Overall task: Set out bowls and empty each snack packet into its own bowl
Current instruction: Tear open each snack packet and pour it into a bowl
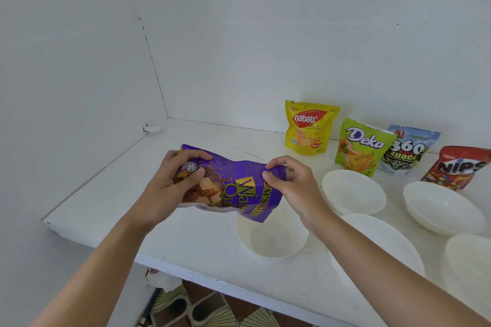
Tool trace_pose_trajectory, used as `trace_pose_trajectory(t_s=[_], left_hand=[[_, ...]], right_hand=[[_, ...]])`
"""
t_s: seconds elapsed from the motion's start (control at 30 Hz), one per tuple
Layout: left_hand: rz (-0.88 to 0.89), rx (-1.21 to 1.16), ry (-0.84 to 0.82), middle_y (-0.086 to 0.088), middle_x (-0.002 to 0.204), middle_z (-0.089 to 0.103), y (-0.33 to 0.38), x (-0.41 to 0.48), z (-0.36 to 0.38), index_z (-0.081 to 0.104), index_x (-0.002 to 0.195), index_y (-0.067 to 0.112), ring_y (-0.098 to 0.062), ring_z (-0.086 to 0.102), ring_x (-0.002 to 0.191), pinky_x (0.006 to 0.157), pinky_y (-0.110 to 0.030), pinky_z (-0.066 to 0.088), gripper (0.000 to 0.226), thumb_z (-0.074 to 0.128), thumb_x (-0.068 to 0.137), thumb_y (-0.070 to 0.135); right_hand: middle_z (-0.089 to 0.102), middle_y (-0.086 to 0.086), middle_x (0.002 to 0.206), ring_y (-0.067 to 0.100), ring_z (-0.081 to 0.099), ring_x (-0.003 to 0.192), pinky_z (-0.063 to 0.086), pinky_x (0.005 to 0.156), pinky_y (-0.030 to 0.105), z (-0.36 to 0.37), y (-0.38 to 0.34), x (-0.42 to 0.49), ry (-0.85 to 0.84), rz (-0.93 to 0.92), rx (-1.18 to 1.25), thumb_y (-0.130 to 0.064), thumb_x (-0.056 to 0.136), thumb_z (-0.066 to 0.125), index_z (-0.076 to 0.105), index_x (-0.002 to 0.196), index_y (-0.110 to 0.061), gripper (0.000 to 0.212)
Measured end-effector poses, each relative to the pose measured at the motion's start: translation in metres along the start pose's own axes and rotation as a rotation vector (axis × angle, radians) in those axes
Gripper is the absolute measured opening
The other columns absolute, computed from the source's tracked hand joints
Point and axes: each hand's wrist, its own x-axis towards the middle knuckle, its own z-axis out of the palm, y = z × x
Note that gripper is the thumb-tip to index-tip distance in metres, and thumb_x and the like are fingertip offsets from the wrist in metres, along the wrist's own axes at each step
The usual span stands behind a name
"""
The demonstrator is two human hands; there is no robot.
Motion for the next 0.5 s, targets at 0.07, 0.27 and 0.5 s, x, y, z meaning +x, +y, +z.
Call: trace_pose_trajectory(t_s=[0.07, 0.27, 0.5], left_hand=[[0.001, 0.005, -0.009, -0.001, 0.122, 0.049, 0.002, 0.000, 0.003, 0.070, 0.114, 0.033, -0.010, 0.058, 0.116, 0.083, -0.022, 0.057, 0.023, 0.059, 0.099, 0.020], [-0.014, 0.031, -0.022, -0.001, 0.121, 0.049, 0.002, -0.003, 0.012, 0.069, 0.114, 0.035, -0.011, 0.058, 0.116, 0.087, -0.027, 0.056, 0.025, 0.059, 0.100, 0.017], [-0.013, 0.034, 0.004, 0.000, 0.120, 0.052, 0.008, -0.003, 0.012, 0.068, 0.114, 0.036, -0.012, 0.060, 0.114, 0.088, -0.031, 0.056, 0.023, 0.060, 0.099, 0.020]], right_hand=[[0.071, 0.015, 0.077, 0.021, 0.067, 0.068, 0.050, 0.058, 0.028, 0.000, 0.006, -0.003, 0.011, 0.010, 0.006, -0.005, 0.087, 0.072, 0.065, 0.090, -0.012, 0.010], [0.070, 0.017, 0.087, 0.028, 0.067, 0.078, 0.051, 0.067, 0.036, -0.002, 0.026, -0.010, 0.026, 0.046, 0.020, -0.009, 0.088, 0.072, 0.065, 0.091, -0.015, 0.010], [0.069, 0.023, 0.093, 0.033, 0.068, 0.080, 0.051, 0.067, 0.037, 0.000, 0.024, -0.011, 0.041, 0.031, 0.034, -0.011, 0.089, 0.071, 0.064, 0.094, -0.013, 0.009]])
